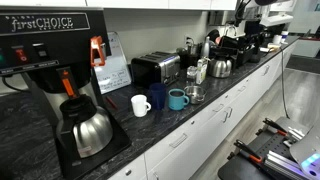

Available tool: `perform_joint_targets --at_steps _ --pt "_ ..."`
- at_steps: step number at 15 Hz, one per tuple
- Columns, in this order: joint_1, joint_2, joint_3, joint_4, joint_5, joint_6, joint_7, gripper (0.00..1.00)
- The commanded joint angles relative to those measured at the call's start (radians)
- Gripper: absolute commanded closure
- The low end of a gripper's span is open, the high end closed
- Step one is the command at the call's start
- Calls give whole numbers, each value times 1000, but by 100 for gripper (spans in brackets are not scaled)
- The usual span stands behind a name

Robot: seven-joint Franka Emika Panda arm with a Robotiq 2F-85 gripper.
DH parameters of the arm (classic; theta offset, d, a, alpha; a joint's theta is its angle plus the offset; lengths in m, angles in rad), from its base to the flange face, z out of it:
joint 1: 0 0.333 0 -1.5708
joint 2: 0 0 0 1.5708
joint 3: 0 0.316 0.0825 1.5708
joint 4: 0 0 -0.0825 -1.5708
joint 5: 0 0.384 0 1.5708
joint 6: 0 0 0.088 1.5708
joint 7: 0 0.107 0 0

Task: Move the dark blue cup to the right

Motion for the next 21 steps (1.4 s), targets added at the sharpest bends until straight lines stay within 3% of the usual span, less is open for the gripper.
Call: perform_joint_targets --at_steps 1,7,17,21 --pt "2 0 -2 2 -1 -2 0 0" --pt "8 3 20 3 -14 30 27 0" --pt "122 -2 114 14 46 213 90 0" --pt "121 -2 121 17 33 194 102 0"
